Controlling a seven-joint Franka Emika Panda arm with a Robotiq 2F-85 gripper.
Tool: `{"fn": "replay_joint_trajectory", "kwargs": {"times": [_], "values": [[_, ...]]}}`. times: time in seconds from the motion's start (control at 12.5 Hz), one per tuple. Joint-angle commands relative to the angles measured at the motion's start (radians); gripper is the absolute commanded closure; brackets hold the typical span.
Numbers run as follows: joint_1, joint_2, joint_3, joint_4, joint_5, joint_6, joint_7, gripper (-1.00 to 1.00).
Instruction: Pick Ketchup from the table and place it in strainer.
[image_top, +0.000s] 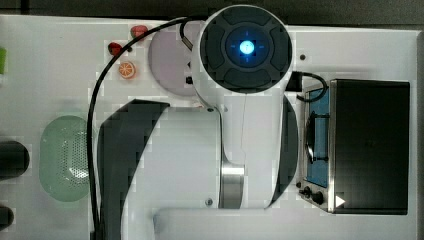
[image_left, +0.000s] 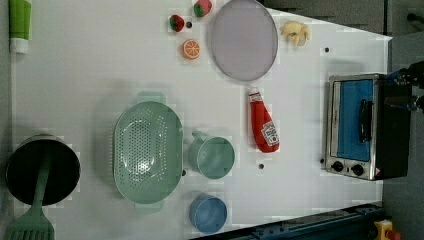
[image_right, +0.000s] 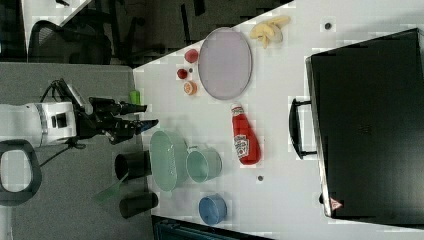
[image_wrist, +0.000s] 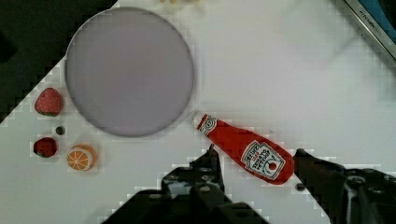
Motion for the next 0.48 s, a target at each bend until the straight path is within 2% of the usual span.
{"fn": "replay_joint_trajectory", "kwargs": {"times": [0.08,0.24,0.48], "values": [[-0.112,-0.249,0.044,-0.108,0.032,-0.158,-0.058,-0.59],[-0.111,-0.246,0.049,-0.112,0.032,-0.157,-0.063,-0.99],[-0.108,-0.226,0.069,-0.154,0.032,-0.141,-0.12,-1.0]]}}
